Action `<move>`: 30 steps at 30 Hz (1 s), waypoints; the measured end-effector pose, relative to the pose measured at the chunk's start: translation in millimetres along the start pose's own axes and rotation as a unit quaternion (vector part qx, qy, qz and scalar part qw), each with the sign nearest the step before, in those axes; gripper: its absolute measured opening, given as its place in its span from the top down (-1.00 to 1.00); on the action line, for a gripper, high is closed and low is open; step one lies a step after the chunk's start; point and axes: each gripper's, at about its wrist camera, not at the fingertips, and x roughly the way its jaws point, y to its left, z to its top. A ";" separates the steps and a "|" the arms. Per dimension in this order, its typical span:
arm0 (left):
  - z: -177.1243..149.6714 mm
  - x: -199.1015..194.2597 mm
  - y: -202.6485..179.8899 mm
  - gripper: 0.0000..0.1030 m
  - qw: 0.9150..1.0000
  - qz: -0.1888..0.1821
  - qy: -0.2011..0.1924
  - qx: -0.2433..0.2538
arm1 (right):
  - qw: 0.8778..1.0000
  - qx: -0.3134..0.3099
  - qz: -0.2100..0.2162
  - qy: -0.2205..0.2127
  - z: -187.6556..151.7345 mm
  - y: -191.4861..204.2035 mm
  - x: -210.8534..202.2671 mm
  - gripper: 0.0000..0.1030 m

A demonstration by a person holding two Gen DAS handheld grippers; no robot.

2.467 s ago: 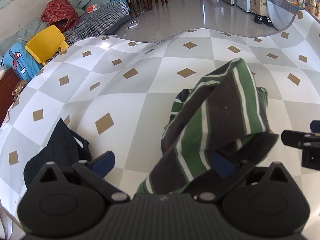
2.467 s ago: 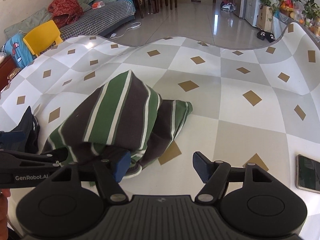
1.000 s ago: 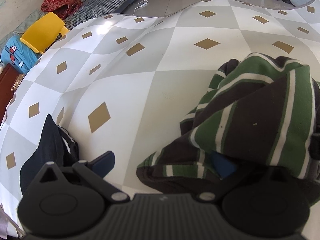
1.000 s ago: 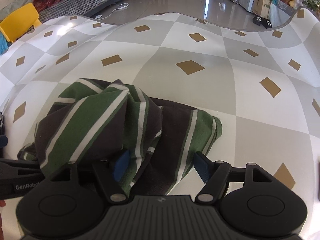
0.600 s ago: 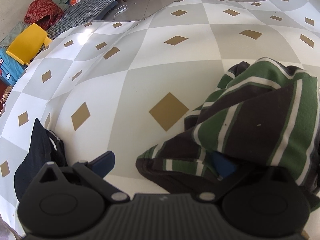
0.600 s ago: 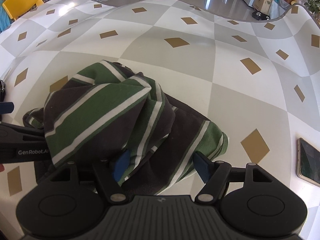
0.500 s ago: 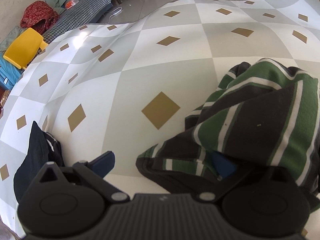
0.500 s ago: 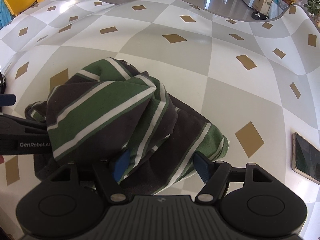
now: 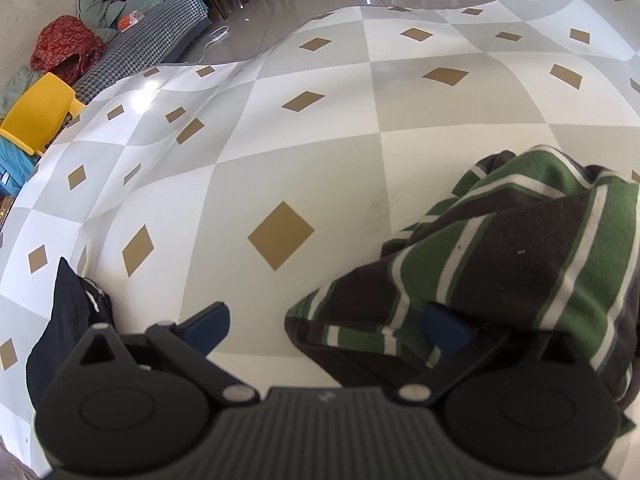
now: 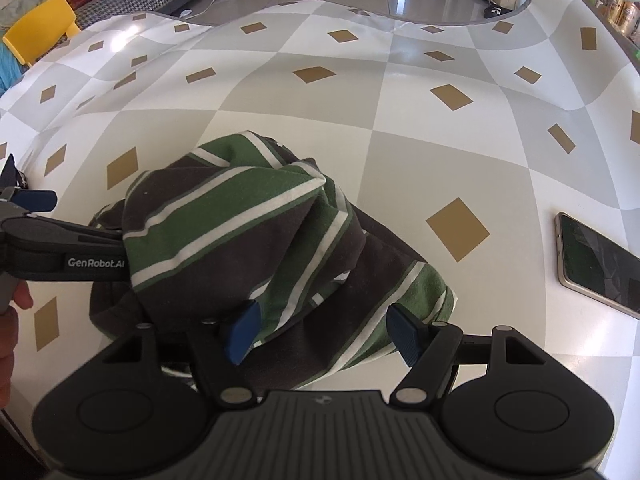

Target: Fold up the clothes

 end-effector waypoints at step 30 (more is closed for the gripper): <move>-52.1 -59.1 -20.0 -1.00 0.995 -0.098 -0.025 -0.004 | 0.993 0.084 0.069 -0.045 -4.3 -27.4 -48.1 -0.35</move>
